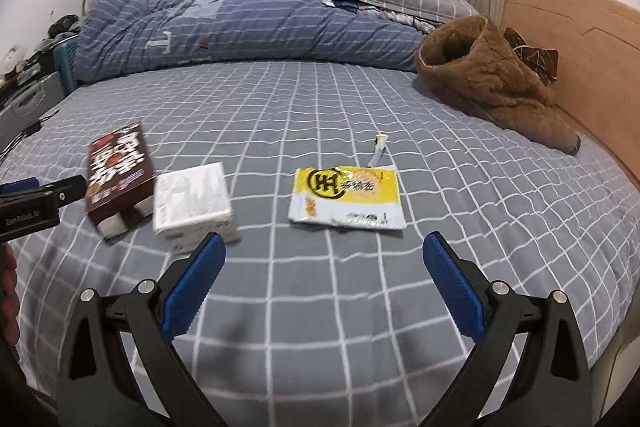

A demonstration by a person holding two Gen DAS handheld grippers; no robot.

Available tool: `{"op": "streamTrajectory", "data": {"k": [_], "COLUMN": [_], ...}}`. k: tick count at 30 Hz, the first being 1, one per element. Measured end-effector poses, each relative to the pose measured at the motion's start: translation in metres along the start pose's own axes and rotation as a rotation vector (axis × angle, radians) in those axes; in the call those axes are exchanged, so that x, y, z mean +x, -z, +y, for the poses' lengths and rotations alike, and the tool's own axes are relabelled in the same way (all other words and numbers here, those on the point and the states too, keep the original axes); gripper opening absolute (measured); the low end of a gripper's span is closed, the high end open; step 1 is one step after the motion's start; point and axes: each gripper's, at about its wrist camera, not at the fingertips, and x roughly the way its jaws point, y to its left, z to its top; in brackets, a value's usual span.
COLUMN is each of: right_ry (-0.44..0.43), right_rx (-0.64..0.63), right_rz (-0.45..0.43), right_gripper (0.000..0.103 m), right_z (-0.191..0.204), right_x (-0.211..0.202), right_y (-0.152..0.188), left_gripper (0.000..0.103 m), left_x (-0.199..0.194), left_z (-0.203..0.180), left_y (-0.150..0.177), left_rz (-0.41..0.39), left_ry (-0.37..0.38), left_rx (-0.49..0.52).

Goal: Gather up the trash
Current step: 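Reach the left gripper to the chocolate box while the right approaches the yellow packet, then grasp the brown chocolate box with the left gripper while the right grasps the yellow packet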

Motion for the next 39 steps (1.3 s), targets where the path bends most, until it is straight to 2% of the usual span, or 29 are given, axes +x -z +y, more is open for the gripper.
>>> {"op": "streamTrajectory", "data": {"k": [9, 21, 28, 34, 35, 37, 39], "right_ry": [0.045, 0.053, 0.015, 0.011, 0.011, -0.012, -0.027], "right_rx": [0.000, 0.011, 0.022, 0.005, 0.003, 0.004, 0.006], "right_rz": [0.067, 0.134, 0.212, 0.273, 0.277, 0.300, 0.318], "right_gripper": [0.090, 0.090, 0.090, 0.090, 0.089, 0.077, 0.072], "right_z": [-0.007, -0.025, -0.025, -0.016, -0.015, -0.013, -0.011], "right_x": [0.050, 0.099, 0.131, 0.147, 0.148, 0.152, 0.154], "right_y": [-0.021, -0.043, -0.044, -0.041, -0.041, -0.041, -0.039], "left_gripper": [0.097, 0.097, 0.097, 0.098, 0.098, 0.098, 0.098], "left_x": [0.046, 0.076, 0.095, 0.097, 0.096, 0.095, 0.094], "left_z": [-0.007, -0.023, -0.031, -0.024, -0.022, -0.020, -0.018], "left_y": [-0.025, -0.056, -0.063, -0.062, -0.063, -0.063, -0.063], "left_rz": [0.103, 0.140, 0.172, 0.174, 0.177, 0.187, 0.191], "left_ry": [-0.034, -0.048, -0.168, -0.187, -0.186, -0.191, -0.191], "left_rx": [-0.084, -0.110, -0.067, -0.089, -0.095, -0.104, -0.117]}}
